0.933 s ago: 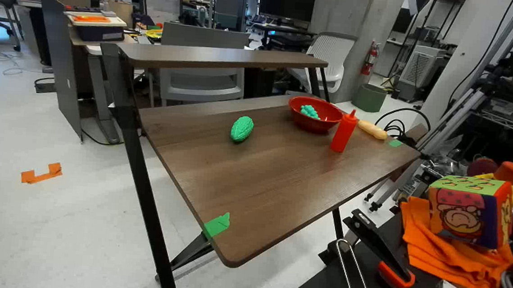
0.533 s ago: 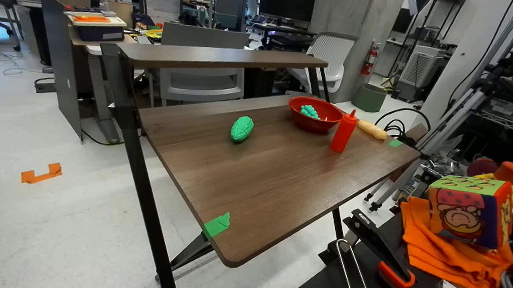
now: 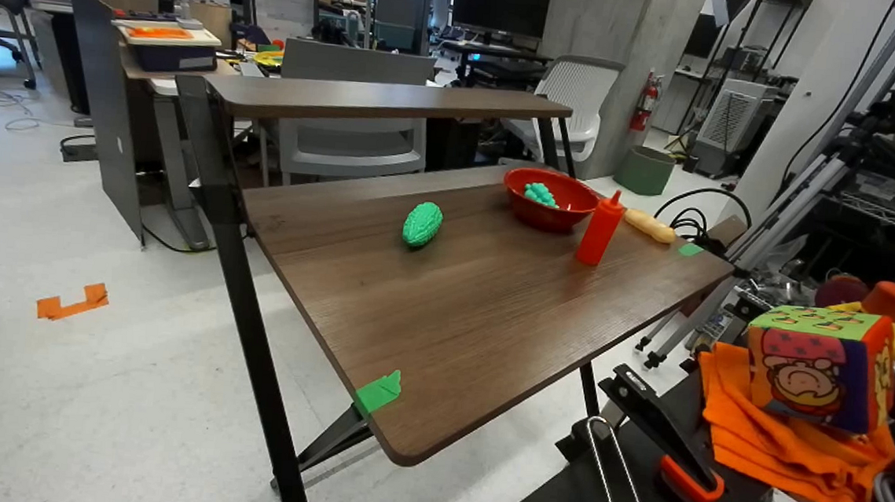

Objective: Remove the green grapes from the red bowl.

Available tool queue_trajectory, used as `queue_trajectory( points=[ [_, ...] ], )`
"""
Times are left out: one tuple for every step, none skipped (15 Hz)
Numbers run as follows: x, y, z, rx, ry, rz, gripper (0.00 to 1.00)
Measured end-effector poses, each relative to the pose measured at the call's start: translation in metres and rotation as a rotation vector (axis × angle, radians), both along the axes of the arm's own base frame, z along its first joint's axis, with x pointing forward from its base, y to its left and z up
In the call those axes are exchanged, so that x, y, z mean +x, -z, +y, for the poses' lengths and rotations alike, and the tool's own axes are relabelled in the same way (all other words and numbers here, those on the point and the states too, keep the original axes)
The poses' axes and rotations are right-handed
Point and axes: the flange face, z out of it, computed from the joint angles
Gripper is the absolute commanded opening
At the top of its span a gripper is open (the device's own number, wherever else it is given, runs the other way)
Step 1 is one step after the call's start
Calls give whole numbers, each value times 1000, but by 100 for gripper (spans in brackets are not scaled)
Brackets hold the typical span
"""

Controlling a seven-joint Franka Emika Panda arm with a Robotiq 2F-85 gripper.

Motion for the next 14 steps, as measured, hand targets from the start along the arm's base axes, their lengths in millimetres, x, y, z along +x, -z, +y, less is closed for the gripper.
queue_trajectory(
  points=[
    [17, 6, 6, 8, 9, -10, 100],
    [33, 14, 10, 15, 19, -18, 100],
    [50, 23, 14, 21, 29, -23, 100],
    [67, 33, 17, 24, 38, -27, 100],
    [83, 43, 20, 25, 49, -28, 100],
    [100, 54, 22, 24, 61, -31, 100],
    [115, 65, 24, 17, 74, -31, 100],
    [130, 76, 25, 11, 89, -31, 100],
    [144, 87, 26, 4, 103, -33, 100],
    [157, 96, 27, -1, 114, -34, 100],
    [169, 106, 28, -5, 125, -31, 100],
    [180, 116, 28, -8, 136, -23, 100],
    [191, 125, 29, -11, 143, -15, 100],
    [201, 136, 30, -14, 150, -7, 100]
  ],
)
